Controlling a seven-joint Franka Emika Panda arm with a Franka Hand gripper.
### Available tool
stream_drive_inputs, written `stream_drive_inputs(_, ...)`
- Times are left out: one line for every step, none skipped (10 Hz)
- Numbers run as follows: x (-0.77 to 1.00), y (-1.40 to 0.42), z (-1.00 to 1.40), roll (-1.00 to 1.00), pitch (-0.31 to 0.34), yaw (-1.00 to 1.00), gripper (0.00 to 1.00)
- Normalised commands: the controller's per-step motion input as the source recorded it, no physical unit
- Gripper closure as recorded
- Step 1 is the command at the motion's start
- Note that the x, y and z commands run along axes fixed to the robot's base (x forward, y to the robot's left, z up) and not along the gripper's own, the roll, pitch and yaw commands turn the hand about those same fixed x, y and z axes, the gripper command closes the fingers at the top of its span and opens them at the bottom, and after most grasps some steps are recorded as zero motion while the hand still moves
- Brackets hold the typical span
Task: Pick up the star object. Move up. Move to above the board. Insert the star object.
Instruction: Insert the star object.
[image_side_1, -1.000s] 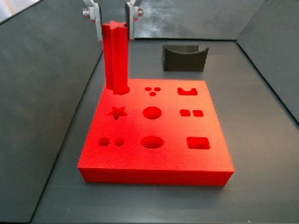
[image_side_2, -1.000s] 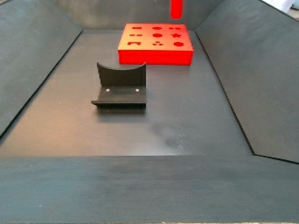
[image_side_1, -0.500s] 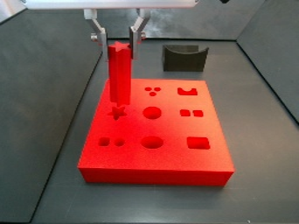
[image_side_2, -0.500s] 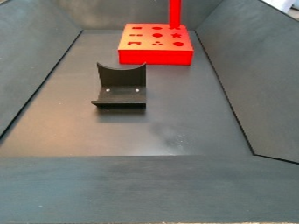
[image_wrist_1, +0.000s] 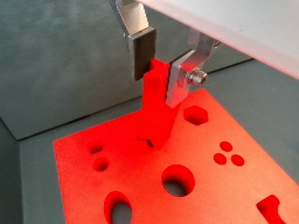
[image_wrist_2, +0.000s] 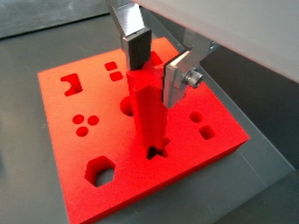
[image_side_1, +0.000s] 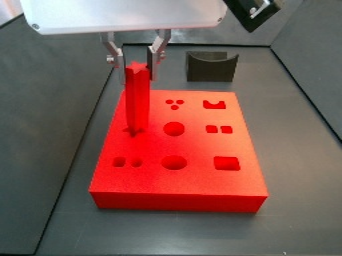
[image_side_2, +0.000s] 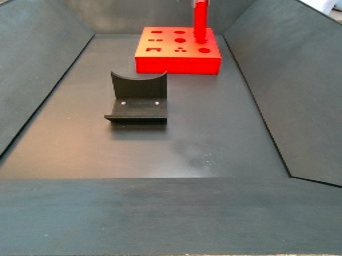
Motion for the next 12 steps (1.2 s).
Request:
stream_drive_inputs(0.05,-0.01,-0.42,0.15,-0.011,0.17,1.0)
stream_drive_inputs(0.0,0.0,-0.53,0.24,-0.009,0.22,1.0)
stream_drive_inputs(0.0,0.0,-0.14,0.1,0.001,0.09,1.0)
stream_drive_inputs(0.0,0.0,-0.02,0.03,0.0,0.0,1.0)
stream_drive_inputs(-0.08,0.0,-0.21,0.05,-0.02,0.0,1.0)
stream_drive_inputs(-0.22,0.0,-0.28,0.07,-0.029,0.0,1.0)
stream_drive_inputs(-0.19,-0.02,-0.35,0.1,-0.034,0.0,1.0)
stream_drive_inputs(-0.15,-0.03,-0.39,0.12,-0.03,0.0,1.0)
stream_drive_inputs(-0.21,-0.03,-0.43,0.13,-0.043,0.0,1.0)
stream_drive_inputs(-0.05,-0.13,-0.45,0.07,-0.074,0.03,1.0)
stream_drive_inputs(0.04,-0.22,-0.44,0.0,-0.134,0.12,1.0)
stream_drive_inputs(0.24,-0.18,-0.49,0.0,-0.136,0.13,1.0)
